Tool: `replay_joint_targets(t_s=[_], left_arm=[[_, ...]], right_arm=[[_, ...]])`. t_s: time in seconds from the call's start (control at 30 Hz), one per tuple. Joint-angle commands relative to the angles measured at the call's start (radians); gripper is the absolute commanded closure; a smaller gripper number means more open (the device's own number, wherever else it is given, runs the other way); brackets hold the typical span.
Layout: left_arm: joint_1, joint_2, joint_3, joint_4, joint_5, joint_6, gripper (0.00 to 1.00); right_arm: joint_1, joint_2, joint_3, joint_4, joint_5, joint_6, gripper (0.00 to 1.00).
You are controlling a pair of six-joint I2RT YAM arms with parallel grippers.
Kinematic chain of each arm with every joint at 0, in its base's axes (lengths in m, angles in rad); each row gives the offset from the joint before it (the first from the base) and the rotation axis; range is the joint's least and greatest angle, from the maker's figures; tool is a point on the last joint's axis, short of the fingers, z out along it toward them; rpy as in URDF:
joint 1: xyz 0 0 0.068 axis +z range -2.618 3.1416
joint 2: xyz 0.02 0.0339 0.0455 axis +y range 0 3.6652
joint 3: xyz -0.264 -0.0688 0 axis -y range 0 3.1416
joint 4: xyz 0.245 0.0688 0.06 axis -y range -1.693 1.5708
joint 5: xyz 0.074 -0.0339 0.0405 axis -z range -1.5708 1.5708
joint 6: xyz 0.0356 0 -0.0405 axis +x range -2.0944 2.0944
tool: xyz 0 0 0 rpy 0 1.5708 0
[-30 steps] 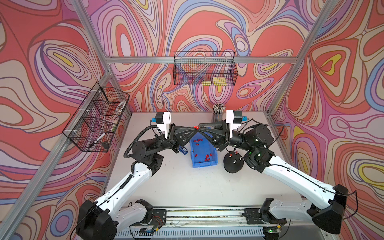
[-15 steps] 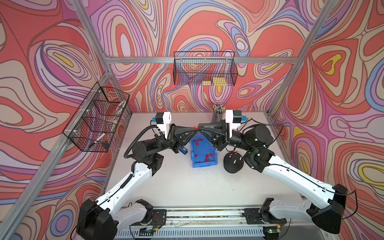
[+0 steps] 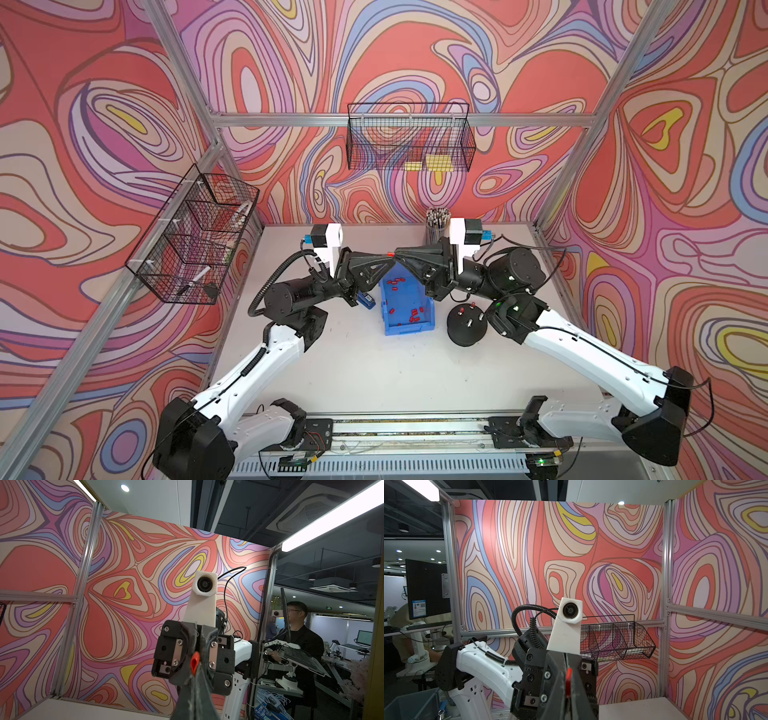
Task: Cover the protruding screws with screw protection sleeves
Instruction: Pick up the screw protection sleeve from the storage box.
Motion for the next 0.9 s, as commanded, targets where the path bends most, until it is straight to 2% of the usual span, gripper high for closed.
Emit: replay_joint_targets(t_s=[0.0,0.17,0.2,0.23,0.27,0.3,0.33,0.37,0.4,0.5,0.57,0.73,0.87], left_arm=[[-0.004,-0.003,0.003,0.094,0.013,-0.023,1.00],[-0.004,-0.007,0.003,0.090,0.001,-0.018,1.00],[-0.003,-0.007,0.003,0.087,-0.001,-0.014,0.95],[-0.004,-0.010,0.003,0.081,-0.004,-0.008,0.75],[-0.003,-0.015,-0.003,0.069,-0.011,0.001,0.47],[-0.004,-0.023,-0.010,0.053,-0.019,0.016,0.32],[-0.004,-0.035,-0.018,0.032,-0.025,0.038,0.23],[-0.005,-0.051,-0.028,-0.008,-0.034,0.072,0.14],[-0.003,-0.074,-0.036,-0.063,-0.042,0.115,0.10],[-0.004,-0.158,-0.052,-0.299,-0.084,0.281,0.06],[-0.004,-0.228,-0.053,-0.520,-0.150,0.426,0.04],[-0.003,-0.352,-0.014,-0.960,-0.441,0.698,0.01],[-0.003,-0.370,0.025,-1.156,-0.654,0.814,0.00]], right_arm=[[0.002,0.010,0.026,0.000,-0.001,0.006,0.97],[0.002,0.013,0.030,0.000,-0.001,0.008,1.00],[0.004,0.013,0.029,0.000,0.000,0.008,1.00],[0.002,0.012,0.029,-0.001,0.001,0.009,1.00],[0.002,0.010,0.029,-0.004,0.006,0.009,1.00],[0.002,0.005,0.030,-0.010,0.013,0.008,1.00],[0.002,0.000,0.028,-0.018,0.022,0.005,1.00],[0.002,-0.009,0.028,-0.038,0.031,-0.001,1.00],[0.002,-0.021,0.029,-0.067,0.044,-0.010,1.00],[0.002,-0.072,0.021,-0.177,0.088,-0.043,1.00],[0.002,-0.124,0.009,-0.295,0.144,-0.069,1.00],[0.002,-0.252,0.010,-0.685,0.330,-0.094,1.00],[0.002,-0.316,0.060,-1.061,0.540,-0.048,1.00]])
